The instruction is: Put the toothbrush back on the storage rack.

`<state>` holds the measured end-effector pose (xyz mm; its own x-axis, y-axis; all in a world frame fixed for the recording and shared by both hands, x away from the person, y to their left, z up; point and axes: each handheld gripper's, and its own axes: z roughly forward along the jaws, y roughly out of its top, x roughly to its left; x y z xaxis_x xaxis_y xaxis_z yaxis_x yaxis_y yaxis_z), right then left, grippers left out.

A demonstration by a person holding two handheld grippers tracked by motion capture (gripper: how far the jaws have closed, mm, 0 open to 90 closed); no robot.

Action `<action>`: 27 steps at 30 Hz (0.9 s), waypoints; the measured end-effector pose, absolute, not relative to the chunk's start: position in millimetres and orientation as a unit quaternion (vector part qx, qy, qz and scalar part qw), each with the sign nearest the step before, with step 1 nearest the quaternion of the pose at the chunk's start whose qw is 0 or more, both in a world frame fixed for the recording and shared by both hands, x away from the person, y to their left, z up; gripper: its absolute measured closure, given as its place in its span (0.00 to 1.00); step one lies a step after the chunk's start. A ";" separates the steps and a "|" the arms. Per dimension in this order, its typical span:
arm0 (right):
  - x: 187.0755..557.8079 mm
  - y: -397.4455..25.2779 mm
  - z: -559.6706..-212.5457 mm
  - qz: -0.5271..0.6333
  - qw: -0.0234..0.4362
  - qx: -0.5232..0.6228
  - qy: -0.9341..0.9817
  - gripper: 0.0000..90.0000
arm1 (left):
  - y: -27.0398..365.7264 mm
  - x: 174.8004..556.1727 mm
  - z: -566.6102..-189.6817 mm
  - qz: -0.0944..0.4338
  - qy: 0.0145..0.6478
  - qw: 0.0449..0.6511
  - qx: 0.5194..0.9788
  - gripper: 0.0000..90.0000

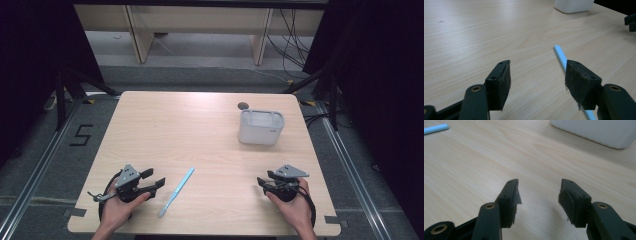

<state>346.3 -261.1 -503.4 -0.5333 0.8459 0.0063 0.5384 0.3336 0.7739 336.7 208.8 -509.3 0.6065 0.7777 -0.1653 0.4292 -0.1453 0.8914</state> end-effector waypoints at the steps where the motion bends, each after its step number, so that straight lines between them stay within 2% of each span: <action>1: 346.7 -261.0 -502.3 0.374 0.207 0.431 0.794 0.55 | 206.8 336.7 -504.5 0.167 0.409 0.502 0.743 0.42; 3: 345.3 -260.3 -500.2 0.369 0.204 0.437 0.794 0.55 | 204.3 337.0 -499.7 0.166 0.408 0.490 0.752 0.43; 4: 344.3 -259.7 -496.8 0.370 0.200 0.437 0.795 0.55 | 198.0 339.0 -491.6 0.156 0.399 0.466 0.774 0.44; 6: 344.4 -259.4 -496.3 0.371 0.197 0.436 0.796 0.55 | 194.4 340.0 -487.6 0.149 0.397 0.451 0.786 0.44; 7: 343.7 -258.9 -494.5 0.364 0.192 0.436 0.800 0.54 | 189.0 343.8 -480.4 0.137 0.386 0.421 0.809 0.47; 8: 343.7 -258.9 -494.5 0.364 0.192 0.436 0.800 0.54 | 189.0 343.8 -480.4 0.137 0.386 0.421 0.809 0.47; 10: 344.9 -257.3 -494.3 0.365 0.184 0.423 0.809 0.54 | 179.5 350.3 -468.9 0.118 0.386 0.366 0.839 0.50; 12: 344.0 -256.1 -492.6 0.362 0.175 0.432 0.808 0.54 | 175.0 352.1 -465.5 0.111 0.387 0.350 0.846 0.49; 13: 342.7 -253.4 -491.1 0.360 0.170 0.441 0.804 0.54 | 166.8 356.1 -458.8 0.088 0.380 0.313 0.866 0.49; 16: 344.6 -253.5 -490.3 0.362 0.167 0.430 0.810 0.53 | 157.2 359.0 -454.8 0.074 0.380 0.287 0.876 0.48; 17: 345.3 -254.7 -490.0 0.358 0.182 0.423 0.812 0.53 | 153.5 360.8 -452.3 0.064 0.376 0.266 0.886 0.47; 21: 343.7 -253.5 -489.5 0.356 0.171 0.437 0.808 0.53 | 136.0 364.6 -449.6 0.059 0.372 0.228 0.898 0.48; 27: 344.2 -253.9 -489.7 0.356 0.173 0.432 0.810 0.53 | 119.2 371.0 -456.9 0.059 0.355 0.173 0.917 0.52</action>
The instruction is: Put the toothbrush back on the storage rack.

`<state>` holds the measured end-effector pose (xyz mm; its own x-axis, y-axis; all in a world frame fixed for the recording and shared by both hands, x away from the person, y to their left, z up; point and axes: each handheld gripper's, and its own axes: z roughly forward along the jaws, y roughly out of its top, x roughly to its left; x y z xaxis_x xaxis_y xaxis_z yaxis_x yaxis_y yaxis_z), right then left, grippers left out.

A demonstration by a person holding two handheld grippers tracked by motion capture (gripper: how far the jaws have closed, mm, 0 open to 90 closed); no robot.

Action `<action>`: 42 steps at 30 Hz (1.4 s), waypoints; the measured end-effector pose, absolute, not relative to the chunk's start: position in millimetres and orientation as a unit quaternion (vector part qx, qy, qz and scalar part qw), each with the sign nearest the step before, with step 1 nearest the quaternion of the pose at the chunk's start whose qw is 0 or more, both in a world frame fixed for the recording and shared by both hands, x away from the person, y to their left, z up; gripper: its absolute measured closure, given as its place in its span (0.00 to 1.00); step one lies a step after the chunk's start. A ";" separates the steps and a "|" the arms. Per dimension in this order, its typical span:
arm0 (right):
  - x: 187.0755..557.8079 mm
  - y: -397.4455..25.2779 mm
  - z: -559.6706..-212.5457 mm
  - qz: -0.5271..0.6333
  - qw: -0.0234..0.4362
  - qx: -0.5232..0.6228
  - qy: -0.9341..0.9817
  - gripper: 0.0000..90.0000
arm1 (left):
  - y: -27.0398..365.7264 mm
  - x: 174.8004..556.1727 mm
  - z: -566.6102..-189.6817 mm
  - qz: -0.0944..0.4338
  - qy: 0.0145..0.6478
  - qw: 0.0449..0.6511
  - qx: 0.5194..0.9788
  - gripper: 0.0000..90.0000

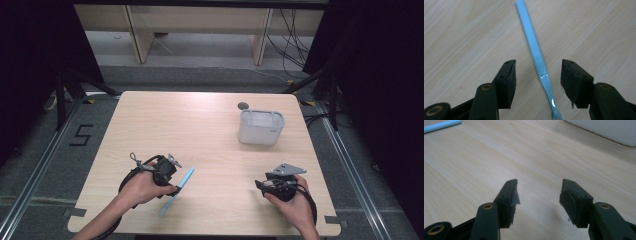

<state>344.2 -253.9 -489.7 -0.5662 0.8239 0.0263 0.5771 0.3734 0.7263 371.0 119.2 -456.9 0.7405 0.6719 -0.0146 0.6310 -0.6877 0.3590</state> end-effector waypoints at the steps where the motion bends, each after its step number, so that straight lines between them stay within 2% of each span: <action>1: 344.6 -253.3 -490.1 0.355 0.171 0.432 0.811 0.53 | 117.2 372.1 -459.0 0.058 0.356 0.166 0.918 0.52; 6: 344.9 -251.3 -492.1 0.354 0.166 0.431 0.813 0.53 | 110.8 377.8 -464.1 0.046 0.361 0.121 0.923 0.55; 19: 344.3 -247.6 -494.0 0.353 0.155 0.432 0.815 0.53 | 92.8 388.7 -464.9 0.025 0.373 0.065 0.925 0.58; 31: 342.8 -246.7 -493.4 0.357 0.145 0.440 0.811 0.53 | 83.2 393.5 -476.7 0.016 0.380 0.049 0.924 0.64; 42: 343.1 -246.1 -493.7 0.360 0.141 0.442 0.810 0.53 | 84.4 395.4 -478.3 0.005 0.352 0.040 0.935 0.72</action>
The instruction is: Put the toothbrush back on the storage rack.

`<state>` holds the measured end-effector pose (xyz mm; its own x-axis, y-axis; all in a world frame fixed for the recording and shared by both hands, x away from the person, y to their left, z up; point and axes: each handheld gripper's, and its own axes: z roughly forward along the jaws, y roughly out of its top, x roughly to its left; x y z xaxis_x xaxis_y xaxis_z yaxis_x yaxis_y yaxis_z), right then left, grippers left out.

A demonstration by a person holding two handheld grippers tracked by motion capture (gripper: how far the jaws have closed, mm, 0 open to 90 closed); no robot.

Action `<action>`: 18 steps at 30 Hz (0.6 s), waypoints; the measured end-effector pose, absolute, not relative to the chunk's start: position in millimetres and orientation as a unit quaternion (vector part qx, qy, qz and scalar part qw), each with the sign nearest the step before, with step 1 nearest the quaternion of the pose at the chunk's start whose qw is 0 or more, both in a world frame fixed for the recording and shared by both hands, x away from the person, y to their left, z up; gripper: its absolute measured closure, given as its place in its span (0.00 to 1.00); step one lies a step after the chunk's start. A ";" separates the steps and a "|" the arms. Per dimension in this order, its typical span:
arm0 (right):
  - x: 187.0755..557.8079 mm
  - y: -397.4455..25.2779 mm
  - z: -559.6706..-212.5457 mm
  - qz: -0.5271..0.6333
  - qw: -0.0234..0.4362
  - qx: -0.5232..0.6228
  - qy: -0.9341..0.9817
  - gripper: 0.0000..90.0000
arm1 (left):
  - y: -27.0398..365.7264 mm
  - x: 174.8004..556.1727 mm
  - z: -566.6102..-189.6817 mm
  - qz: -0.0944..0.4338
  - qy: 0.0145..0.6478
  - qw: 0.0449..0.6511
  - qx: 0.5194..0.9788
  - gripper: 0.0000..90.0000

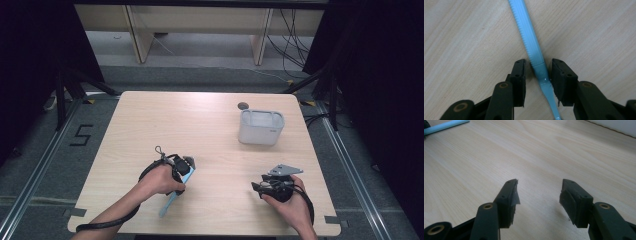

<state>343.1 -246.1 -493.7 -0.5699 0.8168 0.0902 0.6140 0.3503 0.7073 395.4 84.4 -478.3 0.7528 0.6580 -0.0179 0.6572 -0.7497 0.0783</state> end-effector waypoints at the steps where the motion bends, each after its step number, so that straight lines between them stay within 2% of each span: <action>1: 343.5 -246.3 -493.7 0.360 0.142 0.438 0.811 0.53 | 84.7 395.6 -478.3 0.004 0.348 0.038 0.937 0.73; 10: 342.1 -244.2 -493.5 0.365 0.137 0.440 0.809 0.53 | 89.0 399.4 -477.9 -0.010 0.317 0.023 0.948 0.86; 18: 341.3 -242.2 -493.3 0.359 0.127 0.446 0.810 0.53 | 90.5 396.8 -477.9 -0.010 0.279 0.032 0.960 0.87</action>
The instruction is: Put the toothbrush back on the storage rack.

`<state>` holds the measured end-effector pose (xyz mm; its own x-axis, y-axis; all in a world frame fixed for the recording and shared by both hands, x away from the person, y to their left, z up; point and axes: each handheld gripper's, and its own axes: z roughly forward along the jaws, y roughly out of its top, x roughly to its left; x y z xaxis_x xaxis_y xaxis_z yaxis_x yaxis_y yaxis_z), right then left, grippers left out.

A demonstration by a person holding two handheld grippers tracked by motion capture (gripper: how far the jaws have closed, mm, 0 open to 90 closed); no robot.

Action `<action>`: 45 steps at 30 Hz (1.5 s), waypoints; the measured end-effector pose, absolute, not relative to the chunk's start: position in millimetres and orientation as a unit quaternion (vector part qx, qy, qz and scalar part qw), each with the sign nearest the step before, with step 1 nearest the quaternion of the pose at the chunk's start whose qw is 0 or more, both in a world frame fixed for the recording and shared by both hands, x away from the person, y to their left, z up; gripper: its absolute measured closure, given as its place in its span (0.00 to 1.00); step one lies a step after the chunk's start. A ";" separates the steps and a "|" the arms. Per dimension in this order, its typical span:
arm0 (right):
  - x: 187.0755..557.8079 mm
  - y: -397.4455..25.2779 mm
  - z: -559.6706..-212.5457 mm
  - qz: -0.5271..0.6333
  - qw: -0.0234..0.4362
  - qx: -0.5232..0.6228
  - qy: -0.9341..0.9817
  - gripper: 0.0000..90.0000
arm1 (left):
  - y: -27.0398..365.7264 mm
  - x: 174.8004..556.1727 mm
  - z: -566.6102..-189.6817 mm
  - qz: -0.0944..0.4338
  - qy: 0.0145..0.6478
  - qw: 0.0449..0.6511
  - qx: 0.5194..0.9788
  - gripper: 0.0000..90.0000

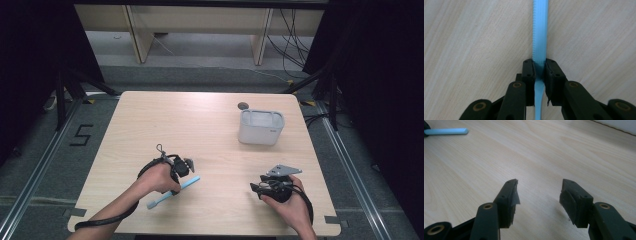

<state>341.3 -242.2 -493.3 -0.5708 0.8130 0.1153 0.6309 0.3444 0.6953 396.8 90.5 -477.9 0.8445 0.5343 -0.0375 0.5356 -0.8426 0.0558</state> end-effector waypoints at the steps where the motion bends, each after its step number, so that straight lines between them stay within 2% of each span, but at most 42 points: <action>1: 342.9 -243.0 -493.8 0.362 0.133 0.434 0.815 0.53 | 91.2 396.5 -477.6 -0.013 0.272 0.035 0.962 0.87; 9: 343.5 -241.0 -493.6 0.362 0.136 0.414 0.824 0.53 | 95.5 389.9 -470.7 -0.011 0.232 0.051 0.971 0.87; 11: 341.2 -238.0 -491.5 0.361 0.119 0.420 0.824 0.53 | 96.9 387.7 -466.8 -0.006 0.219 0.053 0.974 0.87; 15: 343.2 -234.6 -490.0 0.364 0.120 0.362 0.850 0.53 | 97.7 382.5 -462.2 0.005 0.187 0.063 0.980 0.87; 17: 342.0 -226.2 -487.5 0.359 0.089 0.316 0.873 0.53 | 96.5 377.1 -457.8 0.007 0.158 0.069 0.985 0.87; 27: 358.5 -197.3 -474.4 0.331 0.034 0.172 0.927 0.56 | 89.0 365.3 -451.2 0.015 0.099 0.082 0.992 0.87; 34: 368.2 -165.0 -465.8 0.333 0.000 0.127 0.934 0.56 | 78.2 361.6 -447.9 0.018 0.078 0.083 0.993 0.87; 45: 376.8 -135.7 -472.9 0.337 -0.035 0.093 0.936 0.58 | 65.7 357.4 -446.5 0.021 0.055 0.087 0.994 0.87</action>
